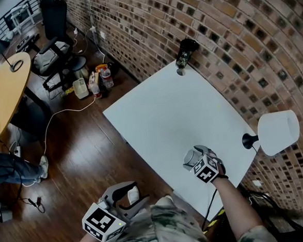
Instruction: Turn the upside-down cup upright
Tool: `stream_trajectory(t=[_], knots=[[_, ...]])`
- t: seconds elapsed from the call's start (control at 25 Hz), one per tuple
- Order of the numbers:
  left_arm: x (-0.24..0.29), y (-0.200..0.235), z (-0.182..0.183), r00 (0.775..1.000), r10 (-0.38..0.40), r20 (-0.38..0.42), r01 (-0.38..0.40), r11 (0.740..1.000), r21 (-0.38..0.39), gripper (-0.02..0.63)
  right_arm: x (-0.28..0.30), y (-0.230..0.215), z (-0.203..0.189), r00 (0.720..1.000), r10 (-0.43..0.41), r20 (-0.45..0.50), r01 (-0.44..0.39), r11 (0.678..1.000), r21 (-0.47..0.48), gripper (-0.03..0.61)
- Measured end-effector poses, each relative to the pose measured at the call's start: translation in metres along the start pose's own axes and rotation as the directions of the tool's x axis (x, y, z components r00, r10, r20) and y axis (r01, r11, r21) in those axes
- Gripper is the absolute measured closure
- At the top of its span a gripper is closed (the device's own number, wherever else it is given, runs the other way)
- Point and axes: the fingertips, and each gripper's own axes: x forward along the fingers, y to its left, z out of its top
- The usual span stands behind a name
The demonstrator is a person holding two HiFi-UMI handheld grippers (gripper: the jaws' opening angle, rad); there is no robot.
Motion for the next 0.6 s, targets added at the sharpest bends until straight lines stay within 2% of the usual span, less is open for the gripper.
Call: stream_trajectory(t=[0.12, 0.24, 0.44, 0.56, 0.6], knots=[[0.003, -0.004, 0.000, 1.000, -0.007, -0.008, 0.007, 1.000, -0.001, 0.399, -0.010, -0.001, 0.001, 0.999, -0.008, 0.033, 0.007, 1.000, 0.017, 0.184], [0.010, -0.009, -0.001, 1.000, -0.026, -0.009, 0.027, 0.999, 0.029, 0.399, -0.021, 0.001, -0.009, 0.999, -0.004, 0.046, 0.003, 1.000, 0.027, 0.181], [0.026, -0.021, 0.007, 0.999, -0.047, -0.013, 0.047, 0.998, 0.052, 0.399, -0.028, 0.013, -0.045, 0.999, 0.033, 0.010, -0.033, 0.999, 0.031, 0.183], [0.033, -0.030, 0.008, 0.999, -0.050, -0.017, 0.051, 0.998, 0.048, 0.399, -0.024, 0.019, -0.059, 0.998, 0.060, -0.010, -0.060, 0.998, 0.016, 0.200], [0.034, -0.032, 0.008, 0.999, -0.049, -0.018, 0.050, 0.998, 0.046, 0.399, -0.023, 0.021, -0.060, 0.998, 0.067, -0.009, -0.066, 0.998, 0.009, 0.226]])
